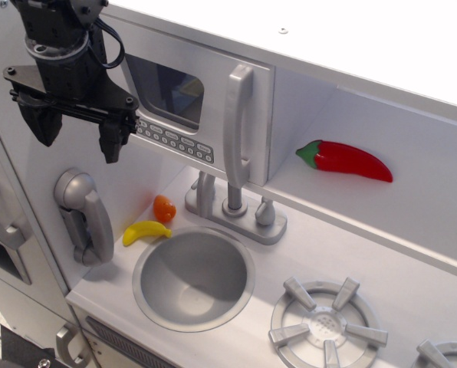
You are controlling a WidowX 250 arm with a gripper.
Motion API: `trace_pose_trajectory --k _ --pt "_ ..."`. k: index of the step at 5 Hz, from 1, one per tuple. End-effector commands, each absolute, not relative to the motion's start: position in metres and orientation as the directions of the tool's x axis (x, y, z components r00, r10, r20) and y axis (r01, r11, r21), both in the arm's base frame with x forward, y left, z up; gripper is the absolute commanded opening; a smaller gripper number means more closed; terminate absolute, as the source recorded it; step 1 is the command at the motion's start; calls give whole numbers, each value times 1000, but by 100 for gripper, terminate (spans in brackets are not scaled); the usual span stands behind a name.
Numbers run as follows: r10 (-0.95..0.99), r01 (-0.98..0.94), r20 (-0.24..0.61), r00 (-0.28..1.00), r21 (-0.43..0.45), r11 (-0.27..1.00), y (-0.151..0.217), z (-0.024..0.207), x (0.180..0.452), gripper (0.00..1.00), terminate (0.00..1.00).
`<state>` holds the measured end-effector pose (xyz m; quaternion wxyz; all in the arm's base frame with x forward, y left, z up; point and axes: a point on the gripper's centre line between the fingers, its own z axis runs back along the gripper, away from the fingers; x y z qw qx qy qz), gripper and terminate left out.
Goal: Open microwave
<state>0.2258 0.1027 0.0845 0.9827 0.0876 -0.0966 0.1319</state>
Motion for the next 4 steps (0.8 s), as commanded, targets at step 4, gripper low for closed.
trace_pose_trajectory --k 4 --pt "93 -91 240 966 -20 996 23 111 271 100 0"
